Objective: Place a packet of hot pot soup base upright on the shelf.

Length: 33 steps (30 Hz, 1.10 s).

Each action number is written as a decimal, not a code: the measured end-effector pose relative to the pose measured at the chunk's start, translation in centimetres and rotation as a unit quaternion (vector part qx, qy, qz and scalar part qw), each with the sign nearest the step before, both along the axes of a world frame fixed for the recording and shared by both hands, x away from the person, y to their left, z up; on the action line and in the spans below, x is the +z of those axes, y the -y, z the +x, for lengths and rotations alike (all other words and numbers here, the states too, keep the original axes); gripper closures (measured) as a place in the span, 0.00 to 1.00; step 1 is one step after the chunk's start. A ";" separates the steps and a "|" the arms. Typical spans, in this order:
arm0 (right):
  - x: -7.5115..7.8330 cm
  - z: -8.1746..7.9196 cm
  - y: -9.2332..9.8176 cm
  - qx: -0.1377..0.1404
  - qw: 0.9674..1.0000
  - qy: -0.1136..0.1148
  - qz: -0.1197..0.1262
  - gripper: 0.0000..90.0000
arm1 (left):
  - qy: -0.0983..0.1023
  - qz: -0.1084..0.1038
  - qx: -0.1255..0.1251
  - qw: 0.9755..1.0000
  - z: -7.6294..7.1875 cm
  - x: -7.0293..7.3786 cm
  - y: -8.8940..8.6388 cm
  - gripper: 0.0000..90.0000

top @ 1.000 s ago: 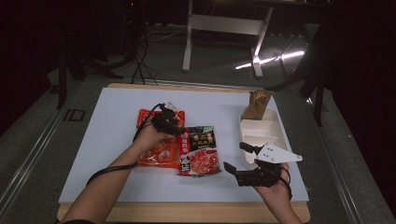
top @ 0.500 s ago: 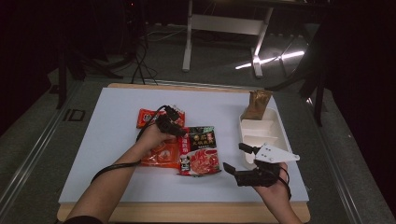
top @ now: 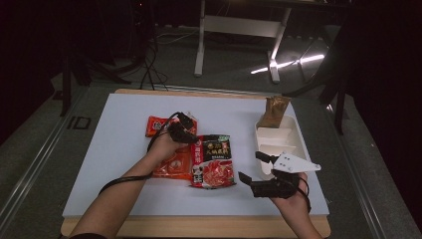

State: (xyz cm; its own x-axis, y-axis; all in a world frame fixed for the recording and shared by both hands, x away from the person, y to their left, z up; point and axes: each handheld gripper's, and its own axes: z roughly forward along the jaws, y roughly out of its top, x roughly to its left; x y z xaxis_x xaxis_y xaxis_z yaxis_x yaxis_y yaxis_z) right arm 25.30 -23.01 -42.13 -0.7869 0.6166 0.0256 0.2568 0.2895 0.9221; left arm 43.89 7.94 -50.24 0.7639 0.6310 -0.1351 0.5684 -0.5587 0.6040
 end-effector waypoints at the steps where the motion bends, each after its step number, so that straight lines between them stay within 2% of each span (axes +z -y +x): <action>1: 0.1 0.0 0.0 -0.001 1.000 0.000 0.000 0.14 | 0.005 0.000 -0.002 1.000 -0.2 0.3 0.0 0.96; 7: 0.4 0.0 0.5 -0.002 1.000 0.001 0.010 0.12 | 0.026 -0.017 -0.006 0.999 -1.2 2.4 0.1 0.97; 11: 0.6 -0.2 0.9 -0.013 1.000 0.023 -0.001 0.14 | 0.048 -0.022 -0.011 0.999 -2.3 3.7 0.4 0.97; 16: 0.7 -0.1 1.3 -0.017 0.999 0.035 0.005 0.15 | 0.064 -0.030 -0.016 0.997 -3.2 4.7 0.6 0.97; 17: 0.9 -0.1 1.6 -0.017 0.999 0.041 0.007 0.18 | 0.067 -0.030 -0.017 0.997 -3.3 4.8 0.6 0.97; 19: 1.0 0.2 2.0 -0.012 0.999 0.037 0.005 0.20 | 0.076 -0.034 -0.017 0.996 -3.8 5.2 0.7 0.97; 20: 1.0 0.2 2.0 -0.012 0.999 0.037 0.005 0.20 | 0.080 -0.039 -0.019 0.996 -4.1 5.4 0.6 0.97; 21: 1.0 0.2 2.2 -0.020 0.999 0.033 0.006 0.24 | 0.083 -0.046 -0.019 0.995 -4.4 5.5 0.6 0.97; 23: 1.0 0.2 2.3 -0.030 0.999 0.032 0.009 0.24 | 0.088 -0.067 -0.023 0.994 -4.9 5.8 0.4 0.97; 25: 1.0 0.2 2.5 -0.041 0.999 0.031 0.012 0.24 | 0.097 -0.071 -0.024 0.992 -5.5 6.0 0.4 0.97; 26: 1.0 0.3 2.6 -0.039 0.999 0.027 0.015 0.23 | 0.100 -0.070 -0.025 0.992 -5.7 6.1 0.4 0.97; 28: 1.1 0.4 2.7 -0.038 0.999 0.027 0.016 0.23 | 0.108 -0.083 -0.026 0.990 -6.4 6.4 0.4 0.97; 29: 1.2 0.5 2.8 -0.032 0.999 0.035 0.013 0.19 | 0.113 -0.084 -0.029 0.990 -6.8 6.6 0.3 0.97; 33: 1.4 0.6 2.8 -0.028 0.999 0.030 0.004 0.14 | 0.129 -0.099 -0.039 0.986 -8.1 7.3 0.4 0.97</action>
State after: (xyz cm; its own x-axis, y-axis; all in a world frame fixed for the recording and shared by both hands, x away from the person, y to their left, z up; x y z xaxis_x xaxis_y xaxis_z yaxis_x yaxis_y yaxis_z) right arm 25.91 -25.85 -40.72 -0.7515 0.6595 -0.0156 0.2168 0.2692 0.9384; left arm 35.80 7.59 -42.93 0.8346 0.5490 -0.0448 0.3415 -0.4518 0.8242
